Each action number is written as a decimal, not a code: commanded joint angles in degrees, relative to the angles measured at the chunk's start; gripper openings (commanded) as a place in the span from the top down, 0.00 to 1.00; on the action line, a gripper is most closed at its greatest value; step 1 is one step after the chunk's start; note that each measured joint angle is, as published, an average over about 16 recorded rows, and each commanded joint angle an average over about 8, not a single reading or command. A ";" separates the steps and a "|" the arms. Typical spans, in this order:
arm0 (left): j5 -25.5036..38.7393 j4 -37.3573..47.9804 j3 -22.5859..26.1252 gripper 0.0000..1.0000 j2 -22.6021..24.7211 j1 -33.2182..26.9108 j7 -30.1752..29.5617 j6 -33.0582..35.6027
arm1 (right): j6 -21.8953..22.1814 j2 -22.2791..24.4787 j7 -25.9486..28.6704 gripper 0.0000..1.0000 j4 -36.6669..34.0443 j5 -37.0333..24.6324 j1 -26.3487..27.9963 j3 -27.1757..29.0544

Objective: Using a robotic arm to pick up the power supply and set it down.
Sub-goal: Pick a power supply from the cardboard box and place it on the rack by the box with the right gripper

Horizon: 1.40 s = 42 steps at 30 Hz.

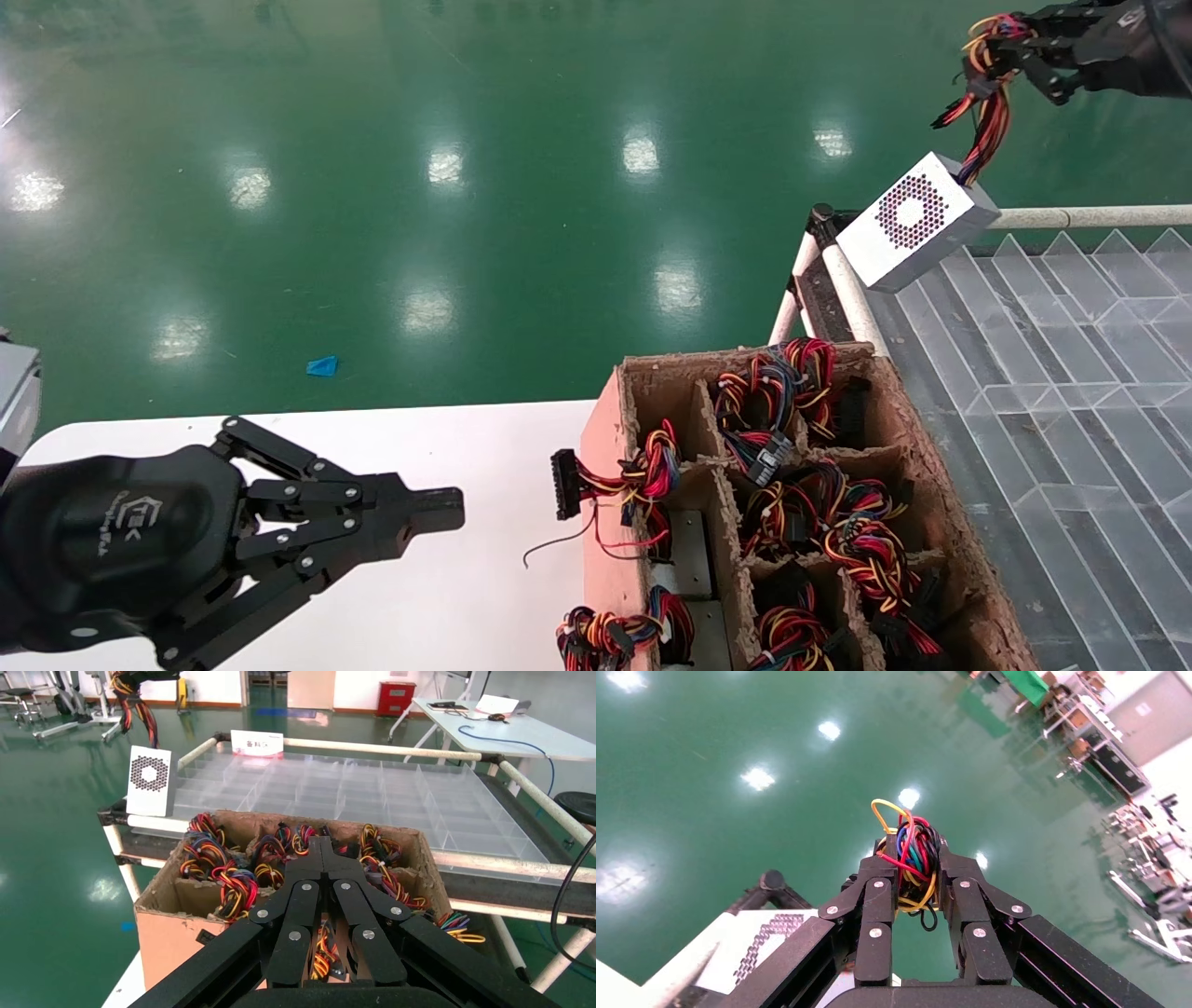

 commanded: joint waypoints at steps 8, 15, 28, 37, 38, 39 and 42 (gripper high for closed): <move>0.00 0.00 0.00 1.00 0.00 0.00 0.00 0.00 | 2.02 0.62 0.43 1.00 -0.04 -0.65 -0.11 -0.47; 0.00 0.00 0.01 1.00 0.00 0.00 0.00 0.00 | 2.36 -0.07 0.90 1.00 -0.06 -0.43 -1.19 -0.31; -0.01 0.00 0.01 1.00 0.00 0.00 0.01 -0.01 | 5.51 -4.46 1.50 1.00 0.65 1.98 -4.84 1.39; -0.01 0.00 0.02 1.00 -0.01 0.00 0.01 -0.01 | 6.96 -6.81 0.95 1.00 1.02 3.27 -6.29 2.29; -0.01 0.00 0.02 1.00 -0.01 0.00 0.01 -0.01 | 7.10 -7.03 0.87 1.00 1.02 3.37 -6.46 2.36; -0.01 0.00 0.02 1.00 -0.01 0.00 0.01 -0.01 | 7.22 -7.23 0.79 1.00 1.01 3.45 -6.63 2.41; -0.01 0.00 0.02 1.00 -0.01 -0.01 0.01 -0.01 | 7.45 -7.81 0.57 1.00 0.93 3.59 -7.16 2.51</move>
